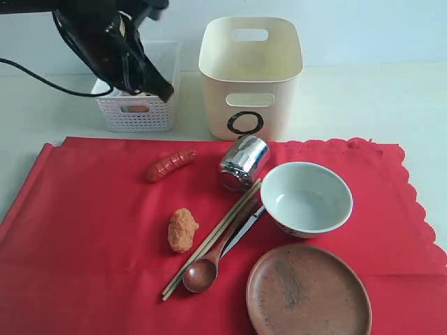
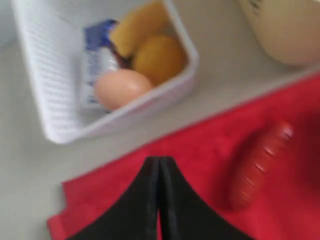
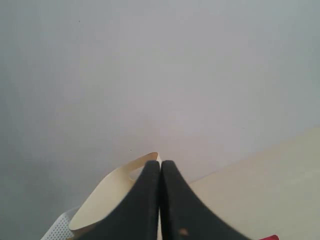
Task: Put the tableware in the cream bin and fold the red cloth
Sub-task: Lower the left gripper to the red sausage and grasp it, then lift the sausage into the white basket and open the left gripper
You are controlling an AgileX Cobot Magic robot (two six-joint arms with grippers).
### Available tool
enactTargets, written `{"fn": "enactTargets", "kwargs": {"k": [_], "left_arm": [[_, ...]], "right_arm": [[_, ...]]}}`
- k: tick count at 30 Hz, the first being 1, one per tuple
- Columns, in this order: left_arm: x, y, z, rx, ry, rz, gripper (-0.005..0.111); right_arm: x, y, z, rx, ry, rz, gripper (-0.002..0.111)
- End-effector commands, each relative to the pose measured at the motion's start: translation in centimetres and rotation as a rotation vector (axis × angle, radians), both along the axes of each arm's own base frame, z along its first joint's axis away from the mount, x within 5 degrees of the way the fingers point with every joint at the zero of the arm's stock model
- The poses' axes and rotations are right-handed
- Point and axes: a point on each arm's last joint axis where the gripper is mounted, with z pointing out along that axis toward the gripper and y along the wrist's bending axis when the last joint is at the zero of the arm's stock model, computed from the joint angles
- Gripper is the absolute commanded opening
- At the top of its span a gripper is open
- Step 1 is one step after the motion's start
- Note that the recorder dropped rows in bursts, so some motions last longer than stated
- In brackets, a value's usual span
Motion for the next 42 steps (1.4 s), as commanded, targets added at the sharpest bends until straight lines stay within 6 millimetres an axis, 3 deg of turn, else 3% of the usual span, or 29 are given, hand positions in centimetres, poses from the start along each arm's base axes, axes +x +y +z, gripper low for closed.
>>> {"fn": "enactTargets", "kwargs": {"k": [1, 10, 12, 19, 24, 42], "left_arm": [[-3.1, -1.9, -0.8, -0.063, 0.287, -0.324, 0.000], [-3.2, -2.7, -2.3, -0.133, 0.306, -0.361, 0.002], [-3.0, -2.8, -3.1, -0.130, 0.312, -0.358, 0.011], [-1.9, -3.4, -5.4, -0.134, 0.290, -0.347, 0.059], [-1.2, -3.7, -6.7, -0.142, 0.253, -0.342, 0.073], [-0.4, -3.9, -13.8, -0.070, 0.338, -0.343, 0.075]], "right_arm": [[0.0, 0.0, 0.0, -0.011, -0.006, -0.005, 0.000], [0.0, 0.0, 0.0, -0.011, -0.006, -0.005, 0.000], [0.0, 0.0, 0.0, -0.011, -0.006, -0.005, 0.000], [0.0, 0.0, 0.0, -0.011, -0.006, -0.005, 0.000], [0.0, 0.0, 0.0, -0.011, -0.006, -0.005, 0.000], [0.0, 0.0, 0.0, -0.011, -0.006, -0.005, 0.000]]}}
